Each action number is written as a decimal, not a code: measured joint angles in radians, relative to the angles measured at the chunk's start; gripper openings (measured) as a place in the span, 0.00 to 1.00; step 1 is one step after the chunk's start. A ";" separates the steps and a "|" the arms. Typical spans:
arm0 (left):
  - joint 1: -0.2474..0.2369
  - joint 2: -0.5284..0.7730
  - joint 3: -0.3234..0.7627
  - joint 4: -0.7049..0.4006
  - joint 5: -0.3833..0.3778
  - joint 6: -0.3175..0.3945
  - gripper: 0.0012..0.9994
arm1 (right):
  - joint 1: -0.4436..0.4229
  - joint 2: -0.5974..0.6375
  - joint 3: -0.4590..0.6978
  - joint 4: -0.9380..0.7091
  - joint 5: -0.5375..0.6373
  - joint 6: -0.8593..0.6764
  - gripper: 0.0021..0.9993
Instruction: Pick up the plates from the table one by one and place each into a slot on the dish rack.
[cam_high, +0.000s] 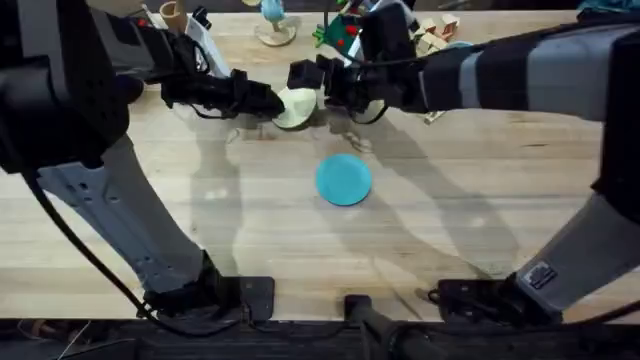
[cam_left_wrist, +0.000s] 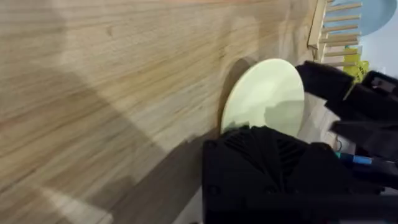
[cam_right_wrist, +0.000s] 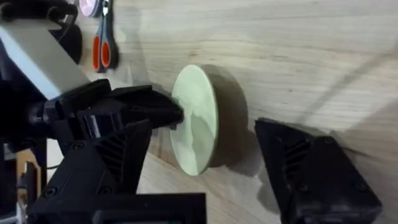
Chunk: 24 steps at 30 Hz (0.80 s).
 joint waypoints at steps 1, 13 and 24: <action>0.000 0.000 0.000 0.000 0.000 0.000 0.04 | 0.003 0.007 0.000 -0.001 -0.001 0.007 1.00; 0.000 0.000 0.000 0.000 0.000 0.000 0.04 | 0.041 0.033 0.000 0.028 -0.003 0.070 0.87; 0.008 0.000 0.003 0.001 0.006 0.000 0.04 | 0.048 0.056 0.007 0.056 -0.009 0.096 0.03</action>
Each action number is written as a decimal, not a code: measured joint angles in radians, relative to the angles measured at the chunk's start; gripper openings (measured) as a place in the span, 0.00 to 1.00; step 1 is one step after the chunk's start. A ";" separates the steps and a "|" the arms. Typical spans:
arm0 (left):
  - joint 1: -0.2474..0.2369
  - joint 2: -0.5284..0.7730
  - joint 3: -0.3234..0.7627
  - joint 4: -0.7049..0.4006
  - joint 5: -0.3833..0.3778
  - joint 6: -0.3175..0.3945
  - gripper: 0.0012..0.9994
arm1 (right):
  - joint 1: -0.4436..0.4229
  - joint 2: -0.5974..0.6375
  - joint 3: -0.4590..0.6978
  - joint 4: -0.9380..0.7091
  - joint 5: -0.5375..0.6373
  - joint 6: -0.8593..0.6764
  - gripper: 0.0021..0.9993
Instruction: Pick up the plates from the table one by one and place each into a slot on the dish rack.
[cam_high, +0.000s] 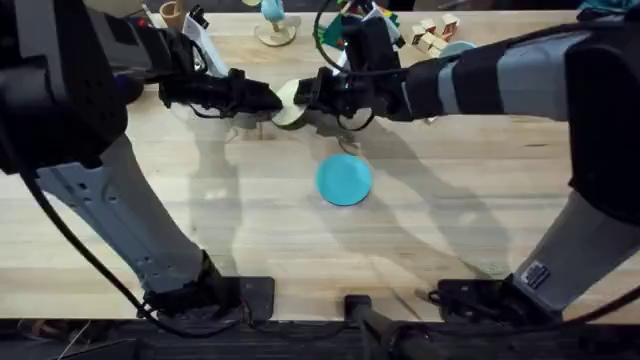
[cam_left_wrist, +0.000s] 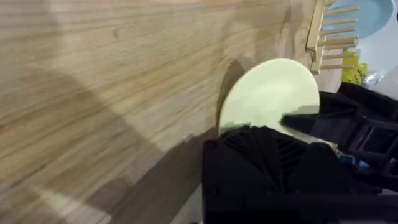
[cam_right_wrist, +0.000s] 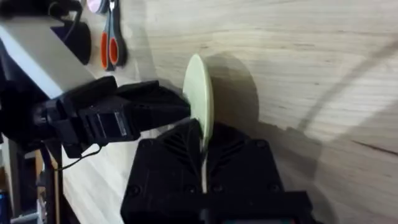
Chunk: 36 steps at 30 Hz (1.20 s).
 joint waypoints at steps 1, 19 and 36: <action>0.001 0.000 0.000 0.000 0.001 0.000 0.04 | 0.001 0.000 0.001 0.000 0.002 0.000 0.03; -0.010 -0.153 -0.004 -0.124 -0.146 0.012 0.04 | -0.026 -0.124 0.001 -0.193 0.017 -0.142 0.03; -0.263 -0.739 -0.004 -0.345 -0.510 0.026 0.04 | -0.258 -0.615 0.003 -0.746 0.036 -0.540 0.03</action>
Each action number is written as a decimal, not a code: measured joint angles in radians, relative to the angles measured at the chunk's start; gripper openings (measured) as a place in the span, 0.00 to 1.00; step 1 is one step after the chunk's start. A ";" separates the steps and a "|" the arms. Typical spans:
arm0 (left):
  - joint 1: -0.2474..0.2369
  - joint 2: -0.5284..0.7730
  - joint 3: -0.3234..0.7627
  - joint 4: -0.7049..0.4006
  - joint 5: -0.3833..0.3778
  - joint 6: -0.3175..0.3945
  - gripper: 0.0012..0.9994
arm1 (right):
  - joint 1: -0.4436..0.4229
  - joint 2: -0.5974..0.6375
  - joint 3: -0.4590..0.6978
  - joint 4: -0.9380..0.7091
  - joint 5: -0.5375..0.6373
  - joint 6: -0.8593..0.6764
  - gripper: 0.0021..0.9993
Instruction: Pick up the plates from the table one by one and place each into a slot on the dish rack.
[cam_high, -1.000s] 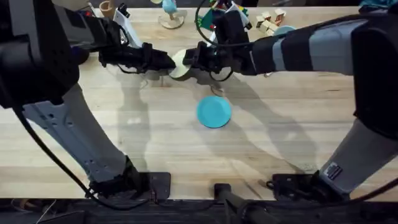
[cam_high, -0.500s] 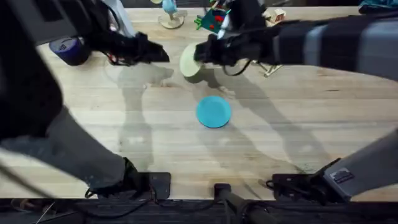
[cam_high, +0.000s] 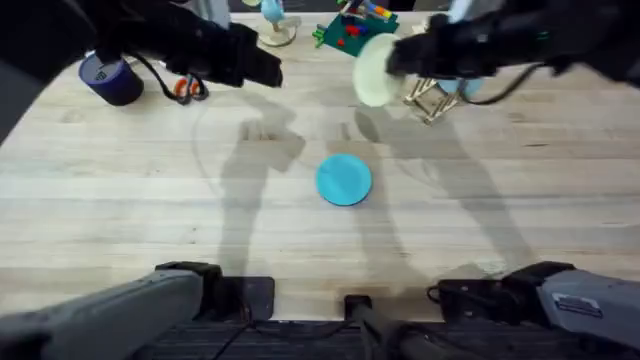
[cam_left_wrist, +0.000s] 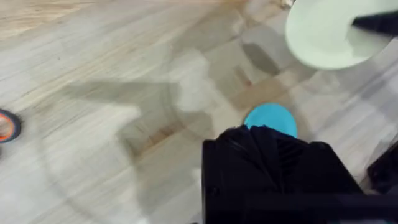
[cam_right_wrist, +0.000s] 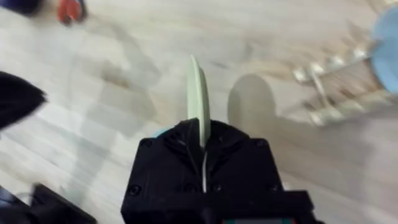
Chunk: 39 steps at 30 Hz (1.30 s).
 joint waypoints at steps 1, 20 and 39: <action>-0.022 -0.021 0.000 -0.013 -0.024 -0.001 0.04 | -0.013 -0.019 0.004 -0.042 0.003 -0.022 0.03; -0.375 -0.199 0.000 -0.188 -0.350 -0.152 0.09 | -0.047 -0.071 0.254 -0.529 0.242 -0.546 0.03; -0.377 -0.199 0.000 -0.188 -0.372 -0.166 1.00 | -0.133 -0.047 0.331 -0.505 0.373 -0.729 0.03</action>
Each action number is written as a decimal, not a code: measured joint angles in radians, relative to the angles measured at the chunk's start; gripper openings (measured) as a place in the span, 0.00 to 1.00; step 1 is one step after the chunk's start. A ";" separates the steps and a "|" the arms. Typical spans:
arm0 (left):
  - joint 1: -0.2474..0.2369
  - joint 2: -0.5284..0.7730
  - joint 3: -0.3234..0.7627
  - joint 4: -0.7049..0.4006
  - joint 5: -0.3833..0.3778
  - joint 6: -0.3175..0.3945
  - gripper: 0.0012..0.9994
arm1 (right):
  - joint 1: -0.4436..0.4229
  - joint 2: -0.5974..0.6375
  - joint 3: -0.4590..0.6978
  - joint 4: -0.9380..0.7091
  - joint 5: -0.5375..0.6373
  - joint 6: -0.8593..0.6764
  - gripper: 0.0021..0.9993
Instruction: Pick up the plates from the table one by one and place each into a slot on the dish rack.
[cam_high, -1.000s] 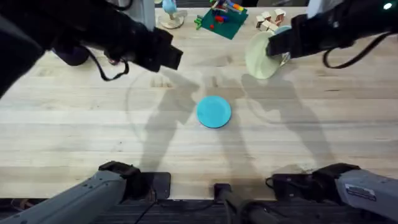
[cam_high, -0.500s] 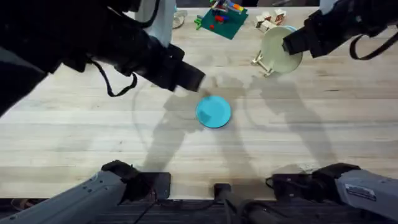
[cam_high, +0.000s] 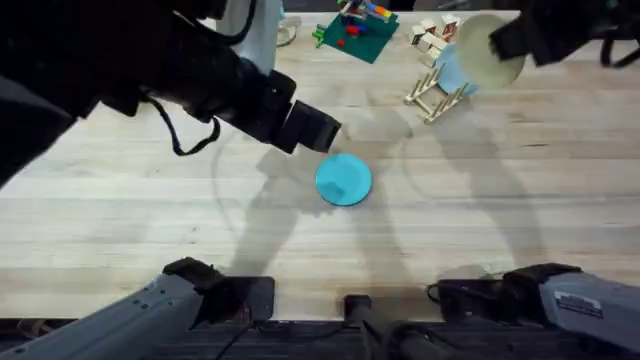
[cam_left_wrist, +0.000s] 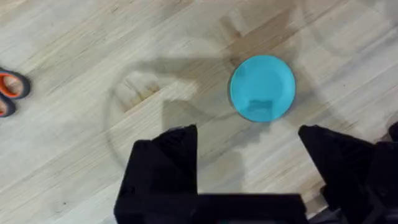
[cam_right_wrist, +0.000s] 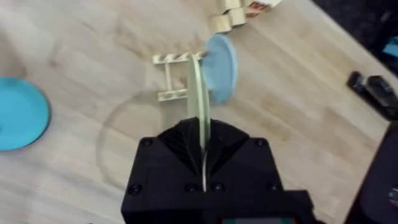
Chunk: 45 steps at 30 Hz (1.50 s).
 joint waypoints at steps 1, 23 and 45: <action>0.000 0.000 0.000 0.000 0.000 0.000 1.00 | -0.011 0.009 0.017 0.001 0.000 -0.008 0.03; 0.000 0.000 0.000 0.000 0.000 0.000 1.00 | -0.190 0.316 0.211 0.004 -0.160 -0.159 0.03; 0.000 0.000 0.000 0.000 0.000 0.000 1.00 | -0.190 0.460 0.211 0.057 -0.174 -0.249 0.03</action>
